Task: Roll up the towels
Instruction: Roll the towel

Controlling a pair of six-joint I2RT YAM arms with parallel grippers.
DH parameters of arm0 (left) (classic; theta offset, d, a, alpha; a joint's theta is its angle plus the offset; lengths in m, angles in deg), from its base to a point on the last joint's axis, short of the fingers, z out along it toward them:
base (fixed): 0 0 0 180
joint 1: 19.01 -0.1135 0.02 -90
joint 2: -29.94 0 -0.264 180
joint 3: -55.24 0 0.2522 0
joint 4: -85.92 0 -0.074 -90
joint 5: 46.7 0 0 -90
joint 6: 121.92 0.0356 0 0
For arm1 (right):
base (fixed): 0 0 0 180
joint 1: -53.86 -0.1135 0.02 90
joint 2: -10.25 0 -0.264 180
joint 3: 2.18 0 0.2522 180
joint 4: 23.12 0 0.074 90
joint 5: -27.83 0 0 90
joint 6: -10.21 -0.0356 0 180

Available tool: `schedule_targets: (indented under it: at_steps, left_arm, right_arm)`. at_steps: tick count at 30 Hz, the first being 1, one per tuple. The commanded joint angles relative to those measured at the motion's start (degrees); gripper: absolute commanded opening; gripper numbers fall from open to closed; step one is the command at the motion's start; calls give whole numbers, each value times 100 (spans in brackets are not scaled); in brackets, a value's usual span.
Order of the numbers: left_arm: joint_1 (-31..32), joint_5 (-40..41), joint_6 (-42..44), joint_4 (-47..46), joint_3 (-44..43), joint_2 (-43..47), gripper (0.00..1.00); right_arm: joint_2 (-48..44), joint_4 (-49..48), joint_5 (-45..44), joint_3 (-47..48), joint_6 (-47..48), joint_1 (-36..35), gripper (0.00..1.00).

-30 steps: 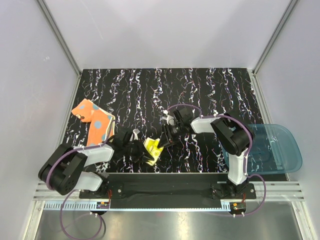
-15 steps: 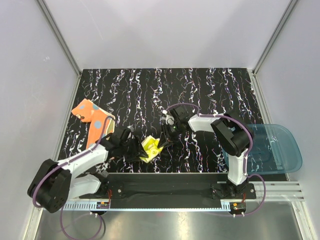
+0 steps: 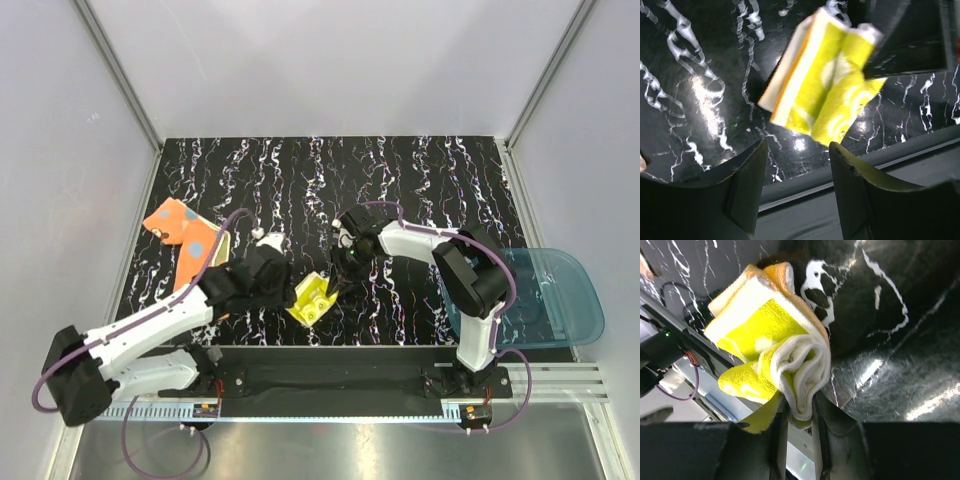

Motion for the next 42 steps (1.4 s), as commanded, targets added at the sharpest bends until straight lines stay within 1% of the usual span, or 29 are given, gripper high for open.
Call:
schedule_targets:
  at_steps: [1,2,4,5,8,11,15,23,33,37,38,40,42]
  left_arm:
    - [727,1190,399,115,-545,-438,57]
    - [1094,1487,469,124,-746,-700,57]
    - [1431,1761,523,106,-967,-965,57]
    - [1719,1937,592,89,-1055,-1227,57]
    - [2090,2114,689,-25,-1371,-1720,57]
    - [2258,2141,769,-201,-1539,-2151,57]
    - [2302,2044,883,-491,-1601,-2565,57]
    - [2320,1983,918,-685,-1566,-3110,57]
    - [2407,1762,717,-975,-1240,-3137,57]
    - [2592,2078,558,-712,-1415,-3225,57]
    - [2679,2349,462,-607,-1512,-3269,57]
    - [2768,2858,278,-107,-1818,-3391,59]
    - [2864,3159,181,368,-2030,-3488,60]
  right_arm:
    - [-190,567,-215,252,214,-34,27]
    - [-163,663,-206,287,249,-34,27]
    - [-93,751,-215,331,337,-34,26]
    - [-58,787,-223,366,337,-26,25]
    - [-31,866,-232,436,407,-26,25]
    - [30,901,-223,506,460,-26,25]
    - [92,954,-206,568,513,-25,25]
    - [223,980,-206,638,584,-26,25]
    - [434,998,-153,797,645,-26,25]
    - [478,998,-118,849,636,-26,25]
    - [496,1007,-118,858,636,-34,25]
    - [496,1007,-118,867,636,-26,25]
    - [496,1016,-109,876,627,-26,25]
